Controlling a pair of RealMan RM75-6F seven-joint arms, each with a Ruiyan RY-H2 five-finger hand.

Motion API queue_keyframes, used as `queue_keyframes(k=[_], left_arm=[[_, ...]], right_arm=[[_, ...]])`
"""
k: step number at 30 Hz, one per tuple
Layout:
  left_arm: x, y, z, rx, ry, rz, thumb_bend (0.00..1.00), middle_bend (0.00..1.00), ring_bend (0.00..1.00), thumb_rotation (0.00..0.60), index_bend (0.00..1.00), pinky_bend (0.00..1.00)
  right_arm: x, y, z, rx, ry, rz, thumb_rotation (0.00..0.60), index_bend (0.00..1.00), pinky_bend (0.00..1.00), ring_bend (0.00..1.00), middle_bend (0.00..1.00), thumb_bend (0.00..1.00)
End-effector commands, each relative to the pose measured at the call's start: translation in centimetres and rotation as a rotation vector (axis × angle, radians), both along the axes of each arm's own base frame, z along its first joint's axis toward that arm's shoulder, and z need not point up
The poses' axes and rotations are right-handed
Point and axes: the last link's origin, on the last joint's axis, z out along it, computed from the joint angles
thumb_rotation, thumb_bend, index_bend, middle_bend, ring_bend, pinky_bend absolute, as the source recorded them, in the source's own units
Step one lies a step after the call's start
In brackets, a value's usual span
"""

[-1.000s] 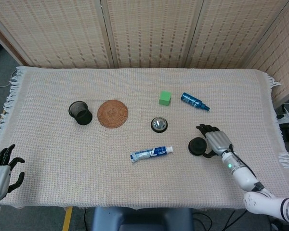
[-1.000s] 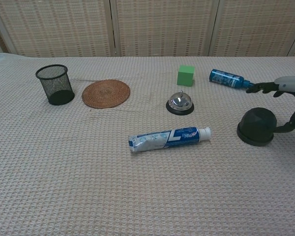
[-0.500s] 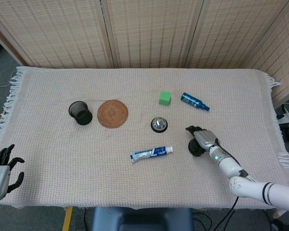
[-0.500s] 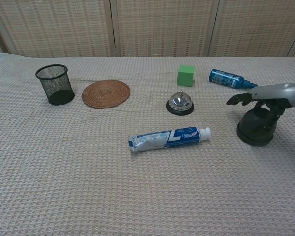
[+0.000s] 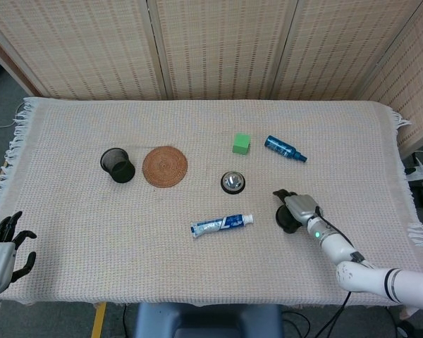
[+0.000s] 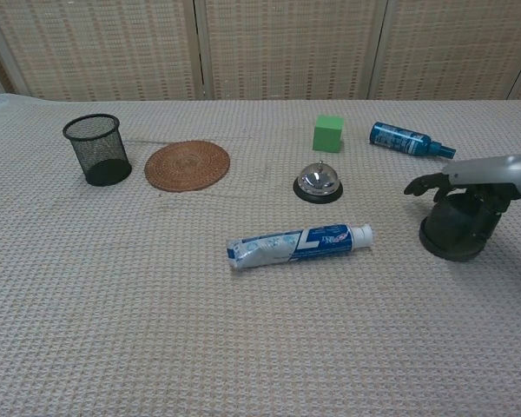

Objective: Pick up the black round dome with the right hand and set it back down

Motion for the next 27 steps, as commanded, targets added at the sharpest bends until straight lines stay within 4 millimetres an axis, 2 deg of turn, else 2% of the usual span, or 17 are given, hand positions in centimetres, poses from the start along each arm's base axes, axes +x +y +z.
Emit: queue_keyframes(k=[1,5,7,12,18,27], left_arm=[[0.0,0.0,0.0,0.001,-0.001,0.001,0.41,0.0,0.0,0.6,0.38,0.39],[0.0,0.0,0.1,0.004,-0.003,0.001,0.41,0.0,0.0,0.6,0.38,0.39],[0.0,0.0,0.1,0.005,-0.003,0.0,0.41,0.0,0.0,0.6,0.38,0.39],[0.0,-0.1,0.2,0.005,-0.003,-0.002,0.41,0.0,0.0,0.6,0.38,0.39],[0.0,0.0,0.1,0.004,-0.004,-0.001,0.41,0.0,0.0,0.6,0.38,0.39],[0.0,0.0,0.1,0.001,-0.005,-0.001,0.41,0.0,0.0,0.6,0.38,0.39]], right_arm=[[-0.2,-0.2,-0.2,-0.007,0.013,-0.002,0.6,0.0,0.39,0.17,0.09,0.14],[-0.4,-0.2,-0.4,-0.012,0.027,-0.009,0.6,0.01,0.51,0.3,0.2,0.14],[-0.6,-0.3,-0.5,-0.013,0.034,-0.012,0.6,0.05,0.56,0.34,0.25,0.14],[-0.9,-0.3,-0.6,-0.021,0.049,-0.021,0.6,0.29,0.67,0.48,0.37,0.15],[-1.1,-0.3,-0.5,-0.04,0.063,-0.018,0.6,0.47,0.75,0.57,0.42,0.15],[-1.1,-0.1,0.2,-0.114,0.054,0.012,0.6,0.56,0.8,0.62,0.48,0.2]])
